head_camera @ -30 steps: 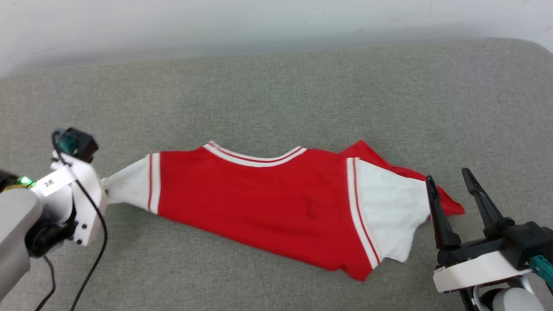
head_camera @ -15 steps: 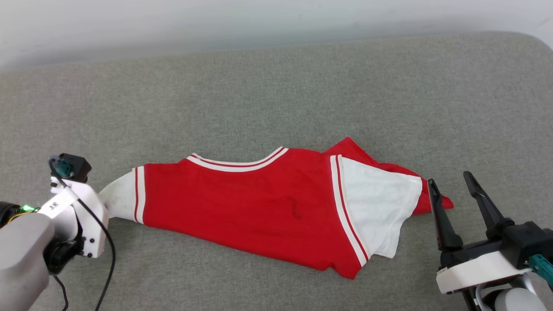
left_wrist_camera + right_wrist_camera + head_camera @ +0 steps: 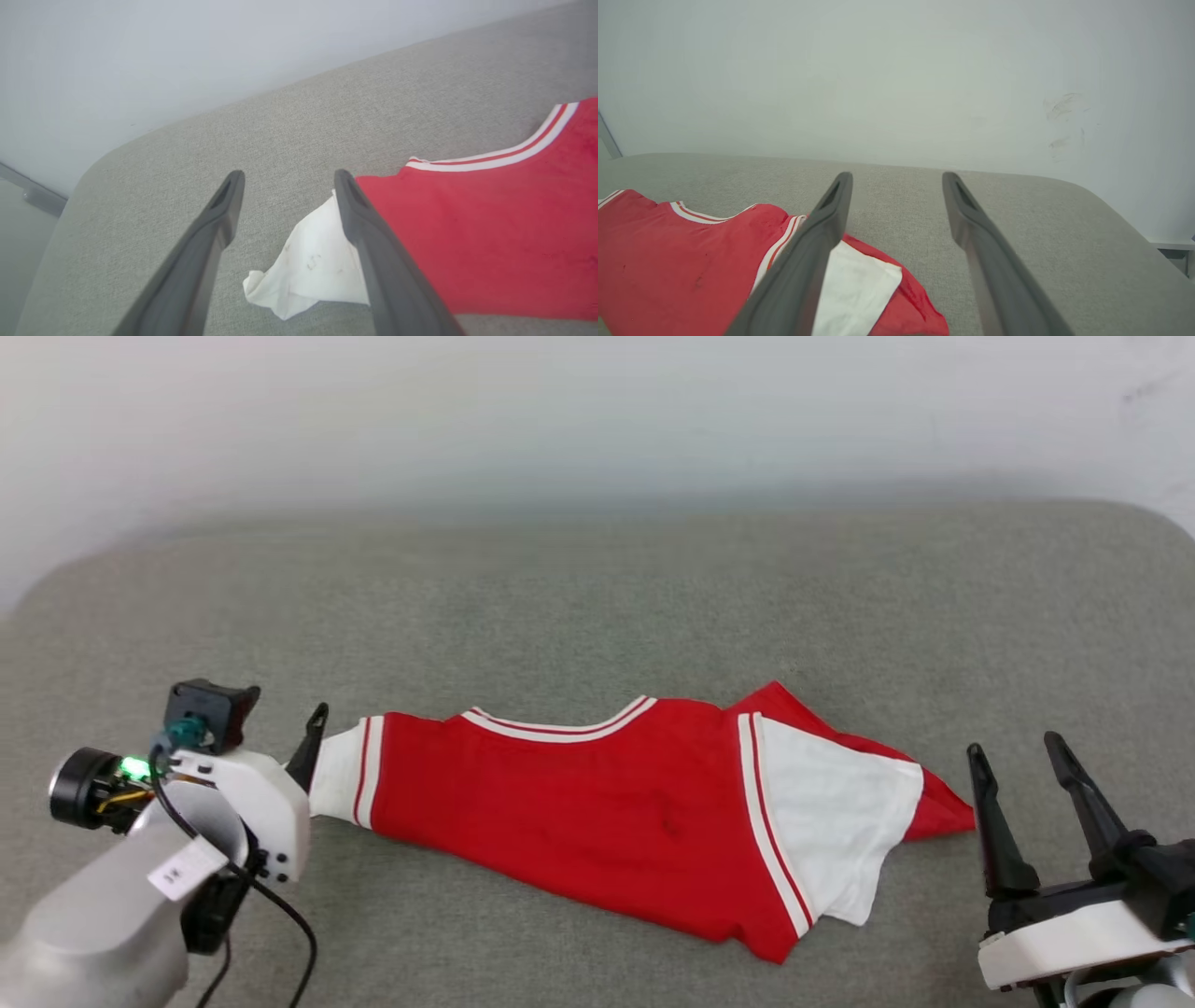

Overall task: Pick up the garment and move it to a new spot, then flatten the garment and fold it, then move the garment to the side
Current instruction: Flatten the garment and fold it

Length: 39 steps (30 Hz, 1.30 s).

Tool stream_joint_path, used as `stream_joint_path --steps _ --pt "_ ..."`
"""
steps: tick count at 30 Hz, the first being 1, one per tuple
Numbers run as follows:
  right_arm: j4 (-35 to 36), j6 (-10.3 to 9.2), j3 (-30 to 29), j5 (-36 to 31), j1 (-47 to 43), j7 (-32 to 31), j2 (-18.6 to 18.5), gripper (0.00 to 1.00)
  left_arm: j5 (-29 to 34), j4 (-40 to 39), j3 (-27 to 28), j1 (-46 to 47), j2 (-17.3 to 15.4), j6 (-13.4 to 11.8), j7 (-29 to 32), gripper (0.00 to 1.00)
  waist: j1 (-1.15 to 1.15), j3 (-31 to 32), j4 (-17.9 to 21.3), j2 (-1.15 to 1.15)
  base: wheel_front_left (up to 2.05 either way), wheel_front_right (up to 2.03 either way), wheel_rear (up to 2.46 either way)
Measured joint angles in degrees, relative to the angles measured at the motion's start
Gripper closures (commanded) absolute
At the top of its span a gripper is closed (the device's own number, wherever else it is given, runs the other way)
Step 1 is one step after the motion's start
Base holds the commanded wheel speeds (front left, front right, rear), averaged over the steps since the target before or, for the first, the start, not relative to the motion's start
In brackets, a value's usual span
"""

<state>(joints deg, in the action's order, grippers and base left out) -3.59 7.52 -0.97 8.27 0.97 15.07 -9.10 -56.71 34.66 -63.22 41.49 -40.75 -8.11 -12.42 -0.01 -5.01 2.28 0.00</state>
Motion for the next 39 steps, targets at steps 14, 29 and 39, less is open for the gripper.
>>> stream_joint_path --steps 14,29,39 --pt "2.6 0.00 -1.8 2.6 1.8 -2.1 -4.9 0.00 16.4 -23.9 20.1 -18.8 2.4 -17.1 -2.6 0.00 0.00 3.9 -3.8 0.00 0.00 0.00 0.00" --pt "5.5 0.00 21.6 20.0 21.4 -29.3 -26.7 0.00 34.1 -32.5 34.4 -35.2 13.9 -17.6 -2.6 0.00 0.01 -0.4 -8.1 0.00 0.00 0.00 0.00" --pt "5.3 0.00 43.2 32.9 38.6 -49.7 -35.8 0.00 41.0 -32.4 39.1 -34.3 21.6 -13.0 -2.6 0.00 0.01 -5.6 -11.3 0.00 0.00 0.00 0.00"
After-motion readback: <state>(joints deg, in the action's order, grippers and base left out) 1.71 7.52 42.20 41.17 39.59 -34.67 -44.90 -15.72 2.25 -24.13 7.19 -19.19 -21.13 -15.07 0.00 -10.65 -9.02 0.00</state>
